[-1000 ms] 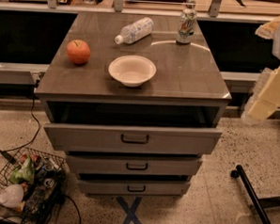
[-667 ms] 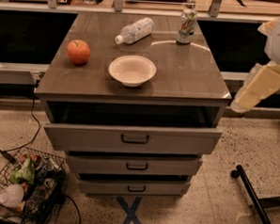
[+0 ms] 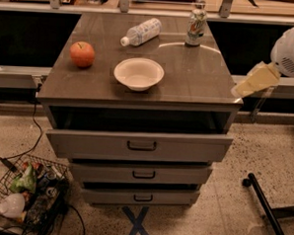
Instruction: Place 7up can into paper bowl
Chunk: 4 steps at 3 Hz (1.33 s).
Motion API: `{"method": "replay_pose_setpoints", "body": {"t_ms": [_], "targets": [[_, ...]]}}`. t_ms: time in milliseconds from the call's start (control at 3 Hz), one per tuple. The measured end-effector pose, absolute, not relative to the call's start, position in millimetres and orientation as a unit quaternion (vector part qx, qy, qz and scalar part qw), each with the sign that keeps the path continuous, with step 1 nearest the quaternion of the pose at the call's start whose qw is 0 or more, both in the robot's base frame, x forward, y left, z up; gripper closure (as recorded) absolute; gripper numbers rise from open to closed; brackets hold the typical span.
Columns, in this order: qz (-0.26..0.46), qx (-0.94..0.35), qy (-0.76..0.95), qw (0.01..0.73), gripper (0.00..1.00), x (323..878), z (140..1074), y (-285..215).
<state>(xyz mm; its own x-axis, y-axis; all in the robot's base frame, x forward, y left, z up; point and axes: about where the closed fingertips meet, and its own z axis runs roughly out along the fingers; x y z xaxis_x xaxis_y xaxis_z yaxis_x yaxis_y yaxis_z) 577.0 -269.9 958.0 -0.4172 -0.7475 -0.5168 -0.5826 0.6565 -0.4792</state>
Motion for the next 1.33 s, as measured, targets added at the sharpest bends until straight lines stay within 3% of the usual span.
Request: {"method": "replay_pose_setpoints", "body": {"t_ms": [667, 1333], "targets": [[-0.078, -0.247, 0.839, 0.479, 0.0, 641.8, 933.8, -295.2], [-0.08, -0.236, 0.82, 0.515, 0.0, 652.6, 953.4, -292.6]]}}
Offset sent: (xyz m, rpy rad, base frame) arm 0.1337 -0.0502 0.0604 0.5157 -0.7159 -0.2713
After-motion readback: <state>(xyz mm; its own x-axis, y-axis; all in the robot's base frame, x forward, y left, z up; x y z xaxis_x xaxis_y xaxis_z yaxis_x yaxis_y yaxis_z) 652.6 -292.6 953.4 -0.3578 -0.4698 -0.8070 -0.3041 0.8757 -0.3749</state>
